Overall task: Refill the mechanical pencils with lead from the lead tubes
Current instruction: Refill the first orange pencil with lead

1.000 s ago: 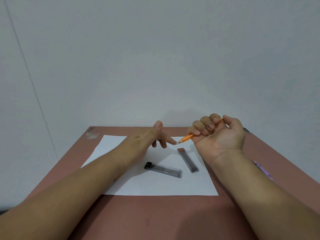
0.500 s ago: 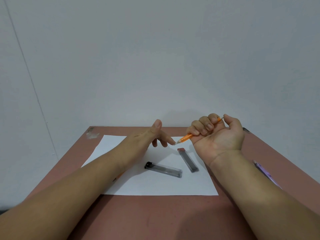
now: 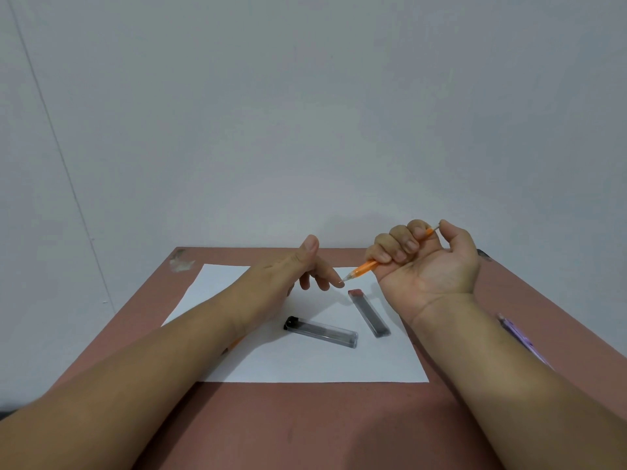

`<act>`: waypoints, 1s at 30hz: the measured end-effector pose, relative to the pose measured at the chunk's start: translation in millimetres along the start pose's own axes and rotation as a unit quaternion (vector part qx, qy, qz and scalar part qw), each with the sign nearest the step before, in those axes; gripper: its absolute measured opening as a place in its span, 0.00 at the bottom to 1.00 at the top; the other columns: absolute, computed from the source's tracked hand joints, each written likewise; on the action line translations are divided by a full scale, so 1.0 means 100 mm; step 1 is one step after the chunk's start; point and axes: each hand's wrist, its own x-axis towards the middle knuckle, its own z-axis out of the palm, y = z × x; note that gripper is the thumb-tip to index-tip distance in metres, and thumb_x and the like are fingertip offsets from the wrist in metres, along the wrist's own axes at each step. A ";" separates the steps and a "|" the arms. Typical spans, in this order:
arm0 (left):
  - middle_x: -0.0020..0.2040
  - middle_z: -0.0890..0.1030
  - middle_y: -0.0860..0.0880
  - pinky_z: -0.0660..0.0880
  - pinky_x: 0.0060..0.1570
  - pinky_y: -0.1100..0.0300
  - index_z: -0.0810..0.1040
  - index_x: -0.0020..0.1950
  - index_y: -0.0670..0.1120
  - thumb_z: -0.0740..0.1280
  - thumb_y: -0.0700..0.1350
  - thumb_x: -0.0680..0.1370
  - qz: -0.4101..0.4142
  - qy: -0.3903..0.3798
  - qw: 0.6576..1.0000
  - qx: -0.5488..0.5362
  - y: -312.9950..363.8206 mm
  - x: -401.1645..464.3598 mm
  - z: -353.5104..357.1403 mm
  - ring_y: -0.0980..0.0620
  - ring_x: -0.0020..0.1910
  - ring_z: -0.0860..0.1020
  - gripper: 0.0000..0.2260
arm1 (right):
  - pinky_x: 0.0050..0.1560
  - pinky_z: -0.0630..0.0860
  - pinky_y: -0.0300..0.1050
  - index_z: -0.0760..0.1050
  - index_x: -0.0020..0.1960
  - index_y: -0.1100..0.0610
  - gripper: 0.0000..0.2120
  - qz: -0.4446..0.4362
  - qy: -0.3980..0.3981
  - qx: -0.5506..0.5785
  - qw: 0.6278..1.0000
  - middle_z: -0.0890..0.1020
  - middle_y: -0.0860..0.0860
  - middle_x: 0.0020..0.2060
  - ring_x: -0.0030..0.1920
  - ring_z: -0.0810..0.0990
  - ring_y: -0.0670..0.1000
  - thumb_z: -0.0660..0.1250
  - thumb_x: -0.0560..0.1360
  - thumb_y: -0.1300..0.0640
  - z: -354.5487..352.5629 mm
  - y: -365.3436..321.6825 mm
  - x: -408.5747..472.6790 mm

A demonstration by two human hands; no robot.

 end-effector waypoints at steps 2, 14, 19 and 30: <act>0.51 0.82 0.57 0.69 0.55 0.56 0.85 0.54 0.57 0.43 0.68 0.81 -0.002 -0.002 1.000 0.002 -0.01 0.00 0.00 0.56 0.51 0.74 0.32 | 0.32 0.60 0.42 0.65 0.31 0.56 0.19 0.000 0.000 0.000 1.000 0.61 0.50 0.29 0.28 0.58 0.51 0.53 0.77 0.47 -0.01 0.00 0.01; 0.51 0.82 0.59 0.70 0.56 0.59 0.86 0.51 0.58 0.43 0.67 0.80 -0.018 0.002 1.000 0.009 0.05 -0.02 0.01 0.57 0.51 0.75 0.32 | 0.32 0.61 0.42 0.64 0.32 0.56 0.17 -0.001 -0.006 -0.006 1.000 0.60 0.49 0.29 0.28 0.58 0.50 0.54 0.76 0.48 0.00 0.00 0.00; 0.53 0.82 0.58 0.70 0.56 0.58 0.85 0.50 0.58 0.43 0.67 0.80 -0.015 0.000 1.000 0.012 0.05 -0.02 0.00 0.57 0.51 0.75 0.32 | 0.32 0.61 0.43 0.65 0.32 0.56 0.19 0.007 -0.011 0.000 1.000 0.61 0.49 0.29 0.28 0.58 0.50 0.53 0.77 0.47 0.00 0.00 0.00; 0.53 0.83 0.57 0.70 0.57 0.58 0.86 0.49 0.57 0.44 0.67 0.80 -0.016 0.004 1.000 -0.006 0.07 -0.03 0.01 0.55 0.52 0.75 0.31 | 0.31 0.62 0.42 0.64 0.32 0.56 0.11 -0.005 -0.018 -0.005 1.000 0.60 0.49 0.29 0.28 0.58 0.50 0.57 0.69 0.50 -0.01 -0.01 0.00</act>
